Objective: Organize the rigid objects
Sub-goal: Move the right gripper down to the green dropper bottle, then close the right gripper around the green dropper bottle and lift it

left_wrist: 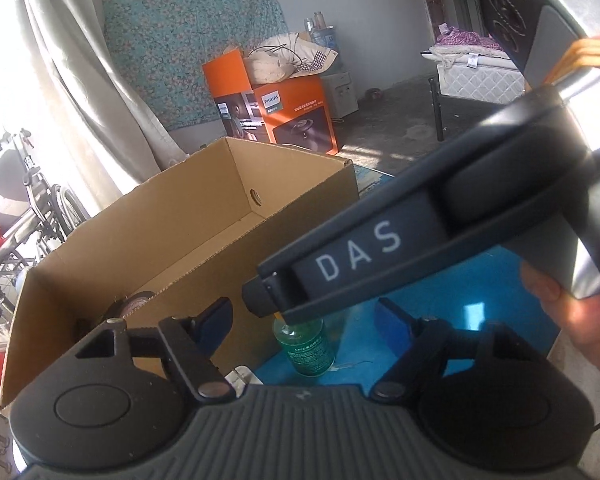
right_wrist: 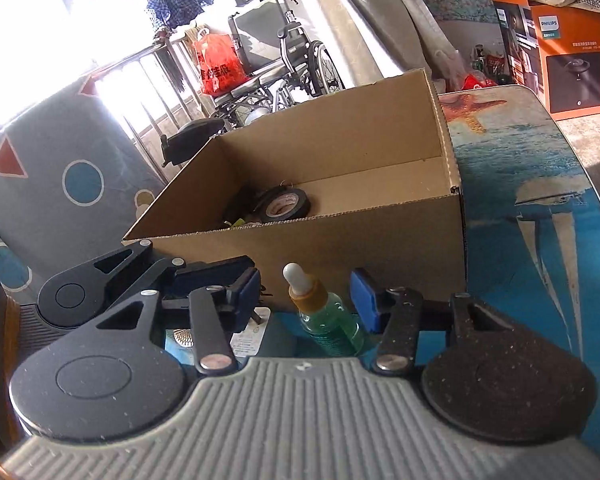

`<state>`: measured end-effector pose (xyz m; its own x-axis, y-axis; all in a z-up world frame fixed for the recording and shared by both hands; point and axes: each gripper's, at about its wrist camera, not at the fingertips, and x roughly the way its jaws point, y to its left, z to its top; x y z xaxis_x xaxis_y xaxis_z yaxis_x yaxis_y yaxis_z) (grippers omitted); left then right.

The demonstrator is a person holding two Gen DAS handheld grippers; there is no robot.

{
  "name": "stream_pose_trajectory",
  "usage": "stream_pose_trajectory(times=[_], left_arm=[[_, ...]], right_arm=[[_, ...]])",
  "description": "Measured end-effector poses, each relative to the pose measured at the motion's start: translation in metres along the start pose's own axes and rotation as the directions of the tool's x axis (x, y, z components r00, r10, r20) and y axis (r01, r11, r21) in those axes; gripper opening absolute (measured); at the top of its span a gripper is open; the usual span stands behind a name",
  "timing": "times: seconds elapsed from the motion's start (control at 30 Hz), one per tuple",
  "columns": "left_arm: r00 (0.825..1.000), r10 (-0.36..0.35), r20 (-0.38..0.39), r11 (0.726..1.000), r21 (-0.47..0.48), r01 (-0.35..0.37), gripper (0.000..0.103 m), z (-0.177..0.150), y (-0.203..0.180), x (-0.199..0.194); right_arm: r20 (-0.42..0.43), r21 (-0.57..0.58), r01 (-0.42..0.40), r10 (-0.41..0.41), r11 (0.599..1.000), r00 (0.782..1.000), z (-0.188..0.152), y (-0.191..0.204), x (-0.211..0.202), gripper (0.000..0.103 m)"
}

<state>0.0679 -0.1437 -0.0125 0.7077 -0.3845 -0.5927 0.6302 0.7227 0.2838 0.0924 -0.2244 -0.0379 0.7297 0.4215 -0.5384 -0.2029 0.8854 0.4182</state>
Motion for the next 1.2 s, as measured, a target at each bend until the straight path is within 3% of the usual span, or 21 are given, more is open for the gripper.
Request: stream_pose_trajectory(times=[0.27, 0.4, 0.8, 1.03, 1.2], left_arm=[[0.999, -0.007, -0.05, 0.998, -0.057, 0.004, 0.046, -0.002, 0.012, 0.007], [0.998, -0.019, -0.06, 0.996, -0.085, 0.014, 0.035, 0.0, 0.016, 0.008], [0.994, -0.099, -0.043, 0.987, -0.13, 0.092, 0.034, 0.009, 0.005, 0.007], [0.987, -0.159, -0.023, 0.983, -0.099, 0.156, 0.034, 0.009, -0.013, 0.004], [0.988, -0.15, -0.021, 0.987, -0.06, 0.149, 0.038, 0.007, -0.019, 0.004]], right_arm=[[-0.019, -0.019, -0.012, 0.012, 1.0, 1.0, -0.002, -0.001, 0.011, 0.022], [-0.007, -0.023, -0.005, 0.005, 1.0, 1.0, -0.003, 0.0, 0.011, 0.02], [-0.006, -0.018, 0.039, -0.039, 0.999, 0.999, -0.01, -0.011, -0.018, 0.018], [-0.009, 0.0, 0.091, -0.091, 0.996, 0.996, -0.022, -0.019, -0.047, 0.018], [0.0, 0.01, 0.093, -0.093, 0.996, 0.996, -0.029, -0.023, -0.055, 0.018]])
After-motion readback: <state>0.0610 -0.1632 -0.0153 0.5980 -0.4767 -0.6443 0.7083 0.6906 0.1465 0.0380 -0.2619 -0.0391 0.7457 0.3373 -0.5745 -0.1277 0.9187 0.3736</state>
